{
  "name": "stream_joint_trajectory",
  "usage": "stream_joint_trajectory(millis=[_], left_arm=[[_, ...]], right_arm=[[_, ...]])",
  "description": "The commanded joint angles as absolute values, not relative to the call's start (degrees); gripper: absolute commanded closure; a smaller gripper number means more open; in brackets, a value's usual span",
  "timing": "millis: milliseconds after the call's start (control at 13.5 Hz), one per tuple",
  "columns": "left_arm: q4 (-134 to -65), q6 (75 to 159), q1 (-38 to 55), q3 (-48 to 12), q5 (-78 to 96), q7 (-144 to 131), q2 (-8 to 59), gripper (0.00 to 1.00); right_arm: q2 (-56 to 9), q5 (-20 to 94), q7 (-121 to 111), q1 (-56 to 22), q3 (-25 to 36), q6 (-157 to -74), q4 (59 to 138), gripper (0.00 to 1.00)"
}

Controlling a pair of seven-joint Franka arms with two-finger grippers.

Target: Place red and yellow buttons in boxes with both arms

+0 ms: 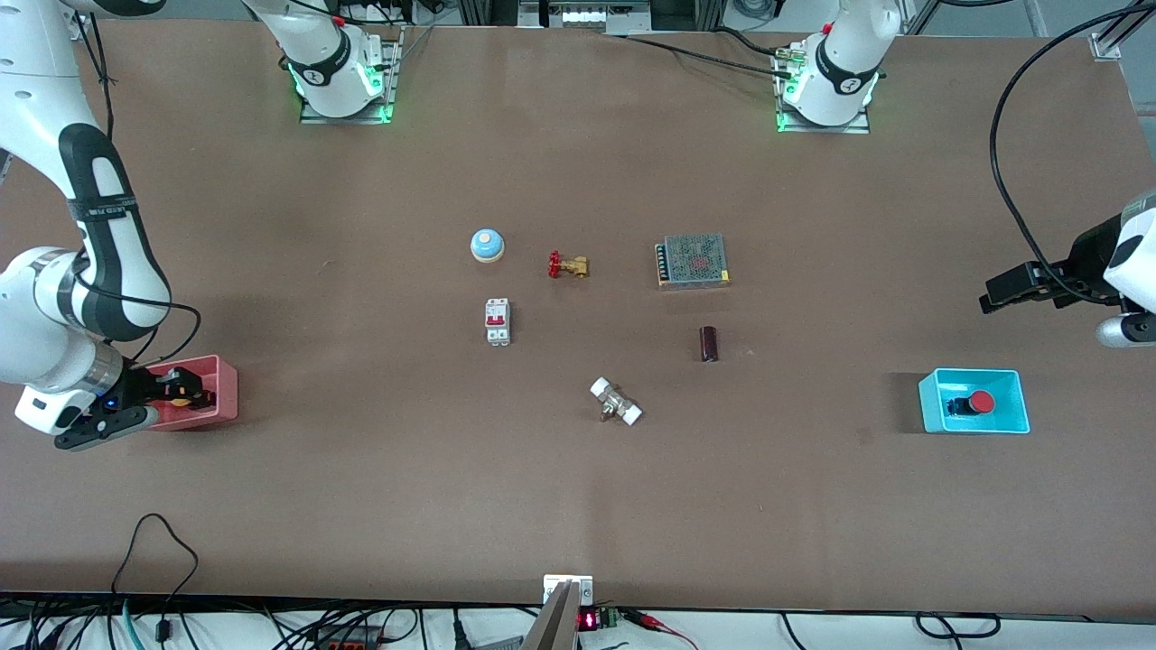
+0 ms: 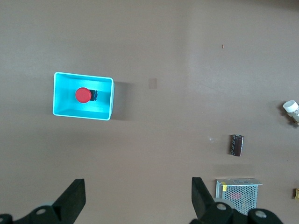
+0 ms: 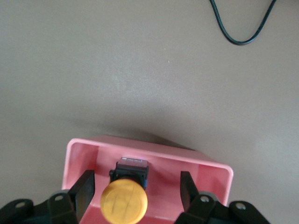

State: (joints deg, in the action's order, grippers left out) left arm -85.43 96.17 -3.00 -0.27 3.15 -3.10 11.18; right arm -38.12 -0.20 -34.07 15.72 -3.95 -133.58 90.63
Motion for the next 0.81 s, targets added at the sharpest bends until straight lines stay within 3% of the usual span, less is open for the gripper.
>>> stream_joint_trajectory(millis=[0,74,517,738], left_arm=[[-85.52,95.10,-3.43,-0.44,3.43,-2.55,10.20,0.00],[-85.52,95.01,-3.51,-0.44,3.51,-2.55,10.11,0.00],[-85.52,94.31,-3.52,-0.35,3.52,-2.55,10.11,0.00],[-85.52,94.39,-3.52,-0.35,3.52,-2.55,10.20,0.00]], right_arm=[[-32.80,-0.36,-33.05,16.09,-4.66,-126.94,91.05,0.08],[-30.52,-0.18,-31.65,15.91,-4.75,-123.69,91.05,0.00],[-12.07,-0.61,-10.94,9.06,-4.75,-106.01,91.14,0.00],[-8.27,-1.93,-5.72,6.24,-4.04,-98.55,90.44,0.00]])
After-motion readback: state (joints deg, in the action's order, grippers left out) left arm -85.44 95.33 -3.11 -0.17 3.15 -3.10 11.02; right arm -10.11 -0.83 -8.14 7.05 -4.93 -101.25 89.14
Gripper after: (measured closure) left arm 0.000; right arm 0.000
